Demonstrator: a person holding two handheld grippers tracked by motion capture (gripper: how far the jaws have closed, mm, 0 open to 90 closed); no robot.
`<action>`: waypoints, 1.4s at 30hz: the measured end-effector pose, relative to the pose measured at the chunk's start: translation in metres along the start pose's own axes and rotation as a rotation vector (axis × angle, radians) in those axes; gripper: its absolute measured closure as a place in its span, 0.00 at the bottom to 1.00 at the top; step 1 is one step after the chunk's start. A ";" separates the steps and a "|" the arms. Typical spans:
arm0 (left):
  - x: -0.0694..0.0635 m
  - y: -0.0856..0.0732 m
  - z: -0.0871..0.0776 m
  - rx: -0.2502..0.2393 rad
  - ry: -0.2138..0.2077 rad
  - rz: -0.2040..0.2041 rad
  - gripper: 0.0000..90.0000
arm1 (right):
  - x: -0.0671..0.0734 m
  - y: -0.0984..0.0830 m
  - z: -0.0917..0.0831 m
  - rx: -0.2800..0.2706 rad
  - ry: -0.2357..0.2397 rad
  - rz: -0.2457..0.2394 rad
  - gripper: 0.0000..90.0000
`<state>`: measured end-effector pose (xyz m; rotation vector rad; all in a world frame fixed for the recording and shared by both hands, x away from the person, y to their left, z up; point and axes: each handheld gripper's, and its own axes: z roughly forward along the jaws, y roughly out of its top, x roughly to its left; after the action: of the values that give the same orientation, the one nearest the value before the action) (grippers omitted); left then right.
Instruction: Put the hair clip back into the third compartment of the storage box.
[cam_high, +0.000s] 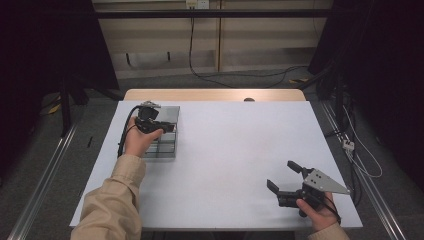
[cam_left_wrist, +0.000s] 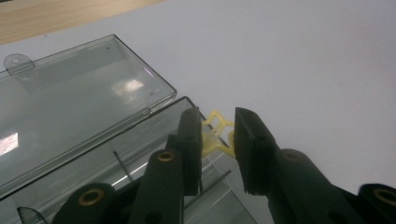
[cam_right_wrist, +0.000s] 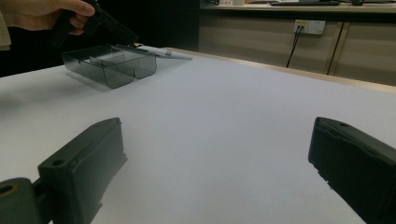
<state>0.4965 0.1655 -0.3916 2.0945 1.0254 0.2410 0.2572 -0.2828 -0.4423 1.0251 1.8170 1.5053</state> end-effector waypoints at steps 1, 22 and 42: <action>0.000 0.000 0.000 -0.002 -0.001 -0.006 0.81 | 0.000 0.000 0.000 0.000 0.000 0.000 0.03; 0.009 -0.012 0.004 0.014 0.023 -0.043 0.81 | 0.000 0.000 0.000 -0.002 0.004 -0.002 0.03; 0.012 -0.019 0.011 0.033 0.035 -0.052 0.81 | 0.000 0.000 0.000 -0.001 0.004 0.002 0.03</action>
<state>0.4991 0.1752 -0.4146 2.0974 1.1098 0.2371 0.2571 -0.2828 -0.4423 1.0250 1.8181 1.5104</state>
